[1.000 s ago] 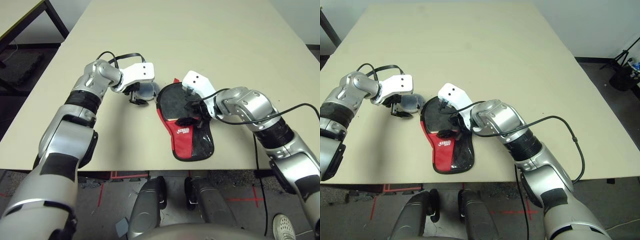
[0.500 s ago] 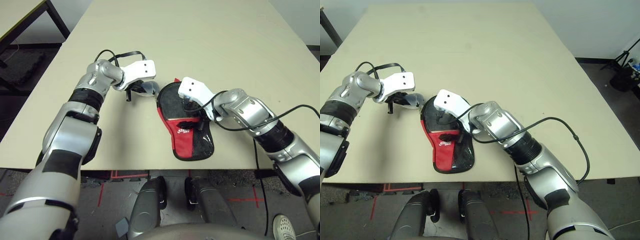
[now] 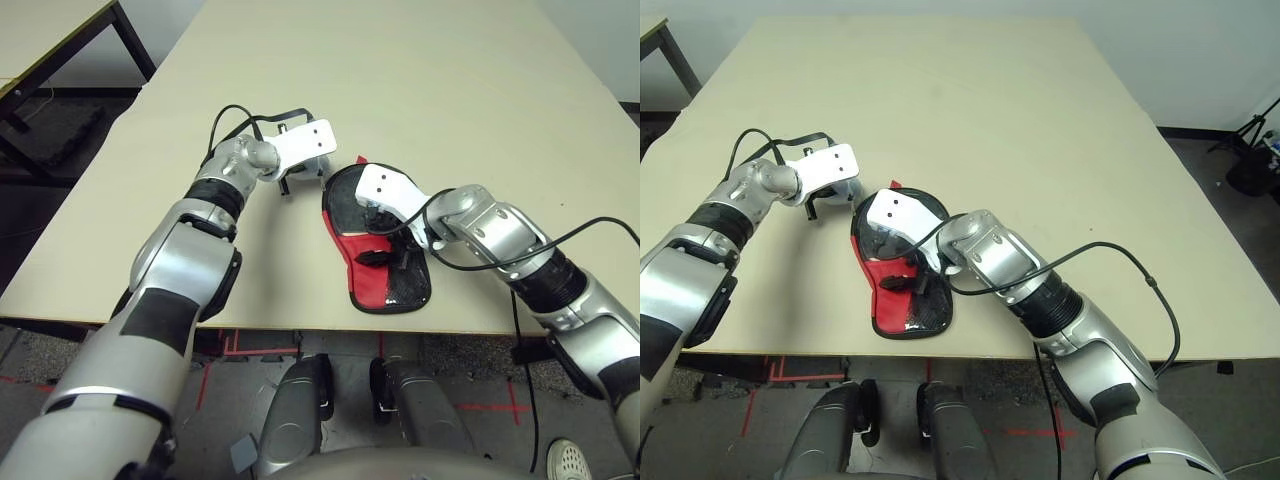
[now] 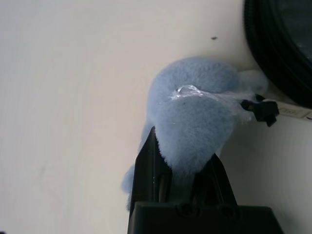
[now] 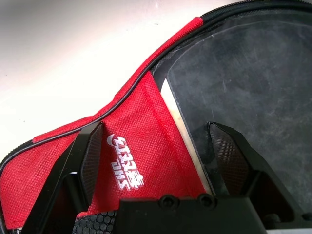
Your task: Store the ping-pong paddle in its case and zip it.
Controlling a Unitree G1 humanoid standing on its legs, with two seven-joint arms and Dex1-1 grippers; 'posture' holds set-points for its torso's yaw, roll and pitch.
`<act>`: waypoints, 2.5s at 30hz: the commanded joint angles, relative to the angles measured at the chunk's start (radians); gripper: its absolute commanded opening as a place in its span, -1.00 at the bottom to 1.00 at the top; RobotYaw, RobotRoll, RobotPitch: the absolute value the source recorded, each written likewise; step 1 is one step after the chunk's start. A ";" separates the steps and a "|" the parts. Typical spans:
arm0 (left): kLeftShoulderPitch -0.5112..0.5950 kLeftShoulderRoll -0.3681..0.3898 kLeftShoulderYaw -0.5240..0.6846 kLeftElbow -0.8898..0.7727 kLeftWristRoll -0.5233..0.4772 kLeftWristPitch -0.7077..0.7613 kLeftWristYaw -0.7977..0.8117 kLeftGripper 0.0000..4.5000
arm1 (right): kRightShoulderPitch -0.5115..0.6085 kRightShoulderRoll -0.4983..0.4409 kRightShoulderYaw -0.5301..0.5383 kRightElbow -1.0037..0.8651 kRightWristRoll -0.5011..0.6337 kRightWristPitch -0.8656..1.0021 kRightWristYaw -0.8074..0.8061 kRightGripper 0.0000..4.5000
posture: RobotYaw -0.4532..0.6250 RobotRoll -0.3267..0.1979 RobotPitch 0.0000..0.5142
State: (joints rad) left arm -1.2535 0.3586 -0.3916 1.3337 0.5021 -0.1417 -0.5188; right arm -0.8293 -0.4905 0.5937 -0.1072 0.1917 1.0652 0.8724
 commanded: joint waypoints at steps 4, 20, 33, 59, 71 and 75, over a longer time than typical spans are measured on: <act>-0.047 -0.097 -0.008 0.028 0.042 0.018 0.215 -0.89 | 0.032 0.026 0.037 0.012 0.007 0.030 0.008 1.00 | -0.41 0.25 -0.09; -0.112 -0.290 0.022 0.036 0.040 -0.045 0.343 -0.90 | 0.046 0.044 0.025 -0.020 0.008 0.072 -0.009 1.00 | -0.58 0.25 -0.04; -0.082 -0.379 0.073 0.013 -0.026 -0.158 0.163 -0.90 | 0.031 0.055 0.018 0.026 -0.005 0.039 -0.007 1.00 | -0.49 0.25 -0.12; -0.049 -0.226 0.364 -0.145 -0.409 0.010 -0.304 0.99 | -0.012 0.079 -0.046 0.135 -0.019 -0.029 -0.006 1.00 | -0.37 0.25 -0.28; 0.108 -0.073 0.395 -0.484 -0.512 0.201 -0.325 0.99 | -0.118 0.022 -0.179 0.121 0.045 0.054 0.027 1.00 | -0.33 0.25 -0.32; 0.126 -0.056 0.438 -0.538 -0.547 0.231 -0.245 0.99 | -0.245 -0.046 -0.242 0.214 0.039 0.015 0.050 1.00 | -0.33 0.25 -0.34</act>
State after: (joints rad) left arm -1.1493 0.3001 0.0347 0.8207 -0.0246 0.0708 -0.7837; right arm -1.0550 -0.5262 0.3822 0.0824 0.2281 1.0995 0.9125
